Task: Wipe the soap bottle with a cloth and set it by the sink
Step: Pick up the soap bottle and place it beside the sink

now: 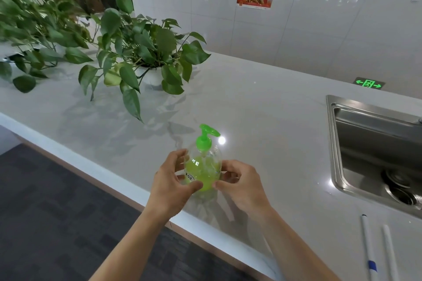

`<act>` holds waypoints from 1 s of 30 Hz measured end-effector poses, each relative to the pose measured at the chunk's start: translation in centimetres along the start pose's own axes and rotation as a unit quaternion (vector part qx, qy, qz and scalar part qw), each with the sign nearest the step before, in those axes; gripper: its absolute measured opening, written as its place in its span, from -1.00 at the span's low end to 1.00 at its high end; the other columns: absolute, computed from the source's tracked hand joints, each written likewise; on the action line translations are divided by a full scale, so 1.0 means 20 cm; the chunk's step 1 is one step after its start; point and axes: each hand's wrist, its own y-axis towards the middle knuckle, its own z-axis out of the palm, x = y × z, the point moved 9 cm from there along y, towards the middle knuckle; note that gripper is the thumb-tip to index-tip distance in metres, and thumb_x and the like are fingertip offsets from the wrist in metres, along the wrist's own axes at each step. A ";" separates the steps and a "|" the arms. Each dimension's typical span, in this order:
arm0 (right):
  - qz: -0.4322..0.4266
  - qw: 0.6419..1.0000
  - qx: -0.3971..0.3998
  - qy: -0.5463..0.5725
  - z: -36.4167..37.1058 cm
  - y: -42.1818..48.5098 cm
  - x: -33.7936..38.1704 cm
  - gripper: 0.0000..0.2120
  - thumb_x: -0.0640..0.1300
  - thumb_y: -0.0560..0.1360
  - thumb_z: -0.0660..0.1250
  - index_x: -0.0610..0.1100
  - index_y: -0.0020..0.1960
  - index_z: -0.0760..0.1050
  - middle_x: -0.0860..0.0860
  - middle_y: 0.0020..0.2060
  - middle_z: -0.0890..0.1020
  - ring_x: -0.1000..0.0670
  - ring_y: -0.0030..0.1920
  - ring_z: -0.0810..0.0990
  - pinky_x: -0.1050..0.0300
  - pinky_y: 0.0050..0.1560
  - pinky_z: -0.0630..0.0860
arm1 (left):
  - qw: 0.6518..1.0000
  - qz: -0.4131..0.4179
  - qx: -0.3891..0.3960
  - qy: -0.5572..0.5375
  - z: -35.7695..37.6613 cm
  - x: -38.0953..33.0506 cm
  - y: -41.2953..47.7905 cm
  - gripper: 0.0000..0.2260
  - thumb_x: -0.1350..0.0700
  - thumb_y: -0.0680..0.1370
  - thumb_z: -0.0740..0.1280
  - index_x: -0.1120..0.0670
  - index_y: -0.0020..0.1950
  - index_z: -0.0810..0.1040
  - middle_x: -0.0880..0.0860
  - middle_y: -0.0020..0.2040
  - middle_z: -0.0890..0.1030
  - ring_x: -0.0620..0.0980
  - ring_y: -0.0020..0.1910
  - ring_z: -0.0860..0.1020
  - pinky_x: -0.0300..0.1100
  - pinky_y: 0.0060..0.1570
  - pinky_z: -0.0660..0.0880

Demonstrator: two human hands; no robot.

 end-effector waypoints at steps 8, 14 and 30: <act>-0.021 0.999 -0.033 0.019 -0.15 0.00 0.08 -0.63 -0.27 0.30 0.59 -0.06 0.08 0.69 0.07 -0.05 0.74 0.08 -0.12 0.62 0.08 -0.05 0.58 | 0.999 0.031 0.008 -0.012 0.06 -0.14 0.03 -0.31 0.30 0.33 0.61 0.01 0.40 0.46 -0.06 0.19 0.63 -0.11 0.22 0.60 -0.02 0.25 0.57; -0.023 0.998 -0.055 0.027 -0.34 0.01 0.10 -0.63 -0.28 0.35 0.56 -0.06 0.14 0.67 0.08 -0.01 0.73 0.08 -0.08 0.61 0.16 -0.04 0.55 | 0.998 0.050 0.024 -0.019 0.22 -0.27 0.09 -0.30 0.31 0.33 0.61 0.06 0.42 0.45 0.01 0.21 0.63 -0.04 0.22 0.61 -0.01 0.21 0.59; -0.003 0.985 -0.165 0.044 -1.03 0.12 -0.06 -0.57 -0.32 0.40 0.54 -0.16 0.25 0.62 -0.08 0.09 0.69 -0.10 0.10 0.63 -0.01 0.16 0.62 | 0.989 0.099 0.103 -0.027 0.91 -0.61 0.30 -0.28 0.29 0.32 0.63 0.06 0.41 0.44 0.05 0.24 0.61 -0.04 0.18 0.62 0.03 0.17 0.63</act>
